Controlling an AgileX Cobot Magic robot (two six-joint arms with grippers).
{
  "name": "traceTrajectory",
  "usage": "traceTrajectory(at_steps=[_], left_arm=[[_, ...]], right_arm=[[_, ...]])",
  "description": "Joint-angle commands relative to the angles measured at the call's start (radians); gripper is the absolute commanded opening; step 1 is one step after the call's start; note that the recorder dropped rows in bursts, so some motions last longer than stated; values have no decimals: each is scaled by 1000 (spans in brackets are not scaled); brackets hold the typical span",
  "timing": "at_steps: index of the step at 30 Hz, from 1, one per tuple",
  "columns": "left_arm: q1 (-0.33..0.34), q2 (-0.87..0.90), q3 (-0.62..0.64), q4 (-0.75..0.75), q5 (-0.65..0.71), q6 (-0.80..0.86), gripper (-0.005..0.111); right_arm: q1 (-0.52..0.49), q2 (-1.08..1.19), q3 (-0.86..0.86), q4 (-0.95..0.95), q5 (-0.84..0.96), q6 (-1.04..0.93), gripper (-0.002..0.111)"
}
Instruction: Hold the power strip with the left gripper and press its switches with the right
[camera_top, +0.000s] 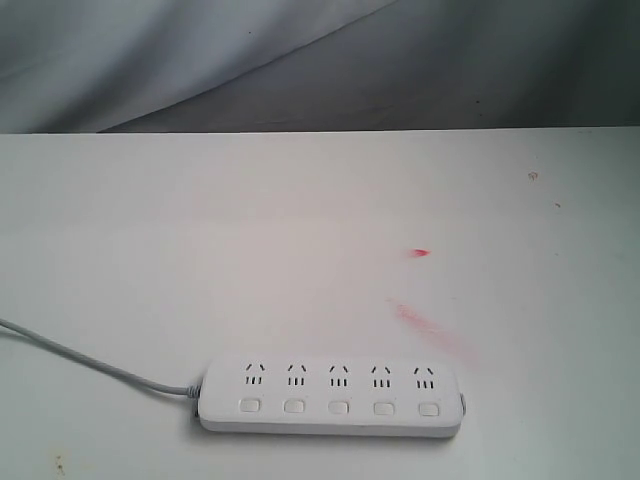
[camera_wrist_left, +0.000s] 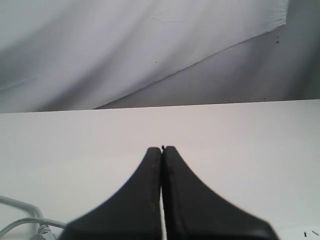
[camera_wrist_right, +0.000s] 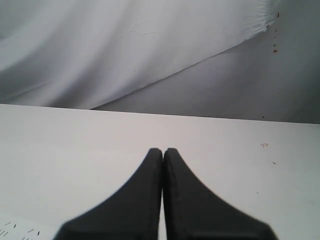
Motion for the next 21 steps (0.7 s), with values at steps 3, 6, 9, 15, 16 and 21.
traceTrajectory(at_steps=[3,6,9,15,16,21], left_arm=[[37,-5,4,-9,-6,-35,0],[62,-5,4,-9,-6,-54,0],[66,-5,4,-8,-6,-74,0],[66,-5,4,-8,-6,-77,0],[66,-5,4,-8,-6,-77,0],[66,-5,4,-11,-6,-77,0]], right_arm=[[-7,-5,3,-9,-5,0,0],[-7,-5,3,-9,-5,0,0],[-7,-5,3,-9,-5,0,0],[-7,-5,3,-9,-5,0,0],[-7,-5,3,-9,-5,0,0],[-7,-5,3,-9,-5,0,0]])
